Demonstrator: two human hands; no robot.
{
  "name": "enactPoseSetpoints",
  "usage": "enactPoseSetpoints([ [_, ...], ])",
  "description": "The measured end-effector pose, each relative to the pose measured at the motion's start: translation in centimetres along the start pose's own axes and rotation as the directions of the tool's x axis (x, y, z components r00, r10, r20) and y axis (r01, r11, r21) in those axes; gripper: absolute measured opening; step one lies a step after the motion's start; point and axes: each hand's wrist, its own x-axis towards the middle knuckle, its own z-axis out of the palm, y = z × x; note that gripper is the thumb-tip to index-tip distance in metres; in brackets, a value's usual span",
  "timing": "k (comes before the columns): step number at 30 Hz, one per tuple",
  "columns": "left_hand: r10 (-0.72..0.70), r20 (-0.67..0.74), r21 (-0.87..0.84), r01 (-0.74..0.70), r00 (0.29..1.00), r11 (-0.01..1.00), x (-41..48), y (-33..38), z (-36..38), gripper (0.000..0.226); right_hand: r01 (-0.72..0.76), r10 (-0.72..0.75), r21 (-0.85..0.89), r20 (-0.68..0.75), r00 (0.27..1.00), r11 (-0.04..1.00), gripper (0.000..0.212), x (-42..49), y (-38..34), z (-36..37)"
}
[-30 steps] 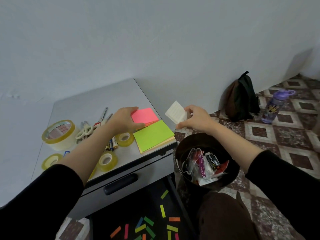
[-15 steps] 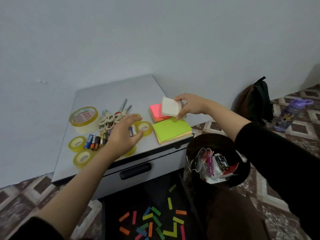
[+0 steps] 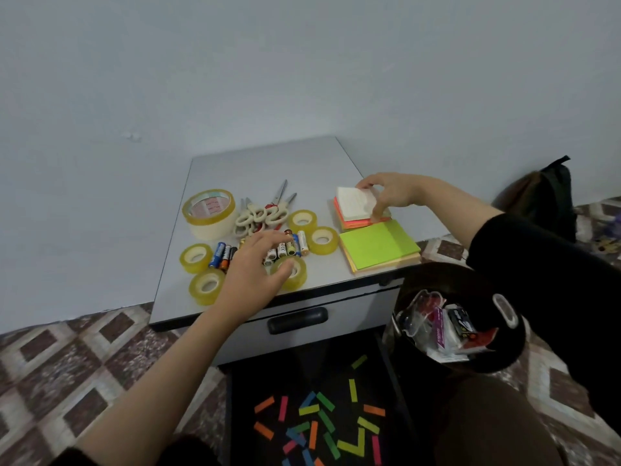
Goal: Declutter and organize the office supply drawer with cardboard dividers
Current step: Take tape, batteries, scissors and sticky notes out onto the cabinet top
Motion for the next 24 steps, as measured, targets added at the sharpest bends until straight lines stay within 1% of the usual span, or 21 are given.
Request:
enactPoseSetpoints([
  [5, 0.008, -0.002, -0.022, -0.008, 1.000, 1.000, 0.1, 0.0, 0.4, 0.031, -0.024, 0.024, -0.013, 0.028, 0.999, 1.000, 0.068, 0.7, 0.1, 0.4],
  [8, 0.010, 0.012, -0.053, -0.009, 1.000, 0.999, 0.1, 0.0, 0.6, 0.034, -0.042, 0.042, 0.006, 0.037, 0.998, 0.999, 0.070, 1.0, 0.2, 0.6],
  [11, 0.013, 0.006, -0.047, -0.012, 1.000, 0.999, 0.0, -0.2, 0.8, 0.031, -0.051, 0.050, 0.029, 0.049, 0.998, 0.998, 0.073, 1.0, 0.3, 0.7],
  [13, 0.006, 0.012, -0.045, -0.005, 1.000, 0.999, -0.1, -0.1, 0.8, 0.032, -0.041, 0.039, 0.030, 0.057, 0.998, 0.999, 0.078, 0.9, 0.2, 0.7],
  [15, -0.005, 0.022, -0.054, 0.006, 1.000, 0.999, -0.3, 0.2, 0.7, 0.037, -0.010, 0.007, 0.083, 0.039, 0.999, 0.997, 0.085, 0.8, 0.1, 0.7],
  [16, -0.007, 0.023, -0.060, 0.009, 1.000, 0.998, -0.4, 0.3, 0.6, 0.038, 0.006, -0.007, 0.123, 0.005, 1.000, 0.992, 0.084, 0.7, 0.0, 0.8],
  [17, -0.006, 0.018, -0.062, 0.008, 1.000, 0.998, -0.6, 0.4, 0.6, 0.037, 0.028, -0.020, 0.148, -0.057, 0.998, 0.989, 0.079, 0.5, -0.2, 0.7],
  [18, -0.004, 0.009, -0.059, 0.005, 1.000, 0.998, -0.8, 0.5, 0.4, 0.035, 0.061, -0.036, 0.155, -0.159, 0.987, 0.986, 0.069, 0.4, -0.3, 0.7],
  [19, -0.007, -0.003, -0.058, 0.007, 1.000, 0.998, -1.0, 0.6, 0.3, 0.032, 0.099, -0.051, 0.159, -0.283, 0.958, 0.982, 0.053, 0.1, -0.6, 0.7],
  [20, -0.018, -0.014, -0.063, 0.017, 1.000, 0.998, -1.4, 0.6, 0.1, 0.029, 0.155, -0.067, 0.183, -0.413, 0.908, 0.971, 0.034, -0.4, -1.0, 0.8],
  [21, -0.036, -0.023, -0.073, 0.034, 0.999, 0.997, -1.8, 0.7, -0.1, 0.029, 0.214, -0.060, 0.252, -0.507, 0.860, 0.944, 0.015, -1.1, -1.5, 0.9],
  [22, -0.057, -0.028, -0.083, 0.055, 0.998, 0.995, -2.3, 0.8, -0.3, 0.029, 0.276, -0.041, 0.338, -0.564, 0.825, 0.900, 0.003, -1.9, -1.9, 1.0],
  [23, -0.074, -0.031, -0.089, 0.071, 0.997, 0.993, -2.9, 0.9, -0.5, 0.029, 0.319, -0.013, 0.414, -0.593, 0.805, 0.853, 0.013, -2.9, -2.4, 1.3],
  [24, -0.084, -0.032, -0.094, 0.081, 0.996, 0.992, -3.6, 1.0, -0.7, 0.027, 0.347, -0.005, 0.470, -0.588, 0.809, 0.812, 0.019, -4.0, -2.6, 1.9],
])
